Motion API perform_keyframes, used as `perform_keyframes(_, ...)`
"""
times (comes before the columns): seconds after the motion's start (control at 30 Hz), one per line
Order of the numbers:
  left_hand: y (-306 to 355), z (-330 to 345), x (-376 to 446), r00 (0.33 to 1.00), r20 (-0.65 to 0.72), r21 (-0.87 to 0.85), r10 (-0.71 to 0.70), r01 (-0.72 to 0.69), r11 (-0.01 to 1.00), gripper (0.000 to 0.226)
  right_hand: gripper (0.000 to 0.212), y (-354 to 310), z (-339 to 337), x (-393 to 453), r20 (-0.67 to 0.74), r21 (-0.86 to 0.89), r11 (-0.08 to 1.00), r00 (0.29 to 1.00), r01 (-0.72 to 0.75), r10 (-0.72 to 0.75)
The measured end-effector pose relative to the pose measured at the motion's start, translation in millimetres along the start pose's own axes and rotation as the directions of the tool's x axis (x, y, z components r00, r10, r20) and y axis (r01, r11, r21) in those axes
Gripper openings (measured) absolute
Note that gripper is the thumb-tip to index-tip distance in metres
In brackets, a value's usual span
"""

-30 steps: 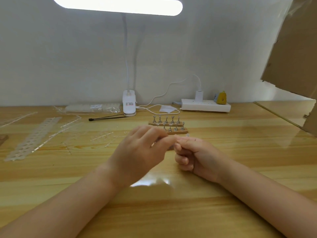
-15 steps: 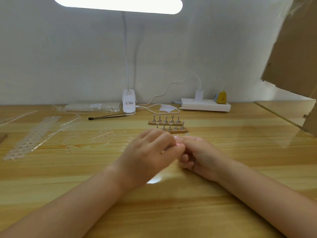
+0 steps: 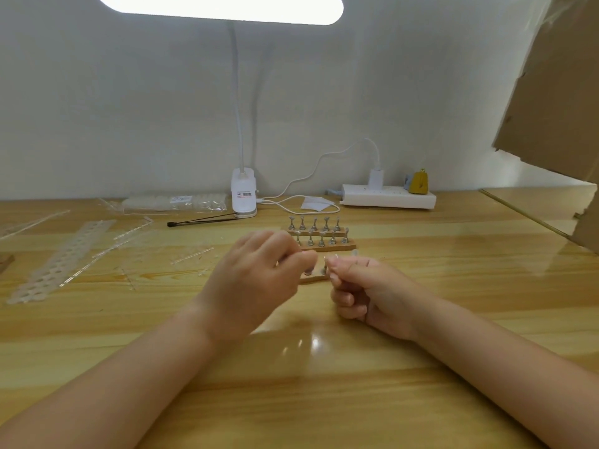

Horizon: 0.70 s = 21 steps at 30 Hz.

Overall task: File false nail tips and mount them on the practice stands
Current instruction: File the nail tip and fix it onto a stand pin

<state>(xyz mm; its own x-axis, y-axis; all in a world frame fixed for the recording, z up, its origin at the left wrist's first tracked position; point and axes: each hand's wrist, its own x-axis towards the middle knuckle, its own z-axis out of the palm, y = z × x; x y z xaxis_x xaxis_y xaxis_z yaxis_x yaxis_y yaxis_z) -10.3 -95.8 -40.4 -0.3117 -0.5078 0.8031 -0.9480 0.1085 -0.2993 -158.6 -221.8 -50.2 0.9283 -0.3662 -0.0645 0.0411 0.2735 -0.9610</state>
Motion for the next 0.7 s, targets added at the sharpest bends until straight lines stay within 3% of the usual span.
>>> perform_keyframes(0.17, 24, 3, 8, 0.993, -0.021, -0.152, 0.114, -0.115, 0.982, 0.033, 0.01, 1, -4, 0, 0.068, -0.072, 0.997, 0.998, 0.016, -0.011)
perform_keyframes(0.37, 3, -1, 1, 0.999, 0.02, -0.041, -0.03, 0.031, 0.999, 0.023, 0.025, 0, -5, -2, 0.052, 0.008, 1.0, 0.999, -0.002, 0.001)
perform_keyframes(0.53, 27, 3, 8, 0.991, -0.059, -0.162, 0.12, -0.128, 0.978, 0.031, 0.005, -2, -2, -4, 0.104, -0.069, 0.997, 0.994, 0.03, -0.023)
perform_keyframes(0.7, 4, -3, 1, 1.0, 0.005, -0.07, -0.012, 0.012, 0.997, 0.022, 0.028, -2, -2, -4, 0.072, -0.02, 1.0, 0.997, 0.001, 0.0)
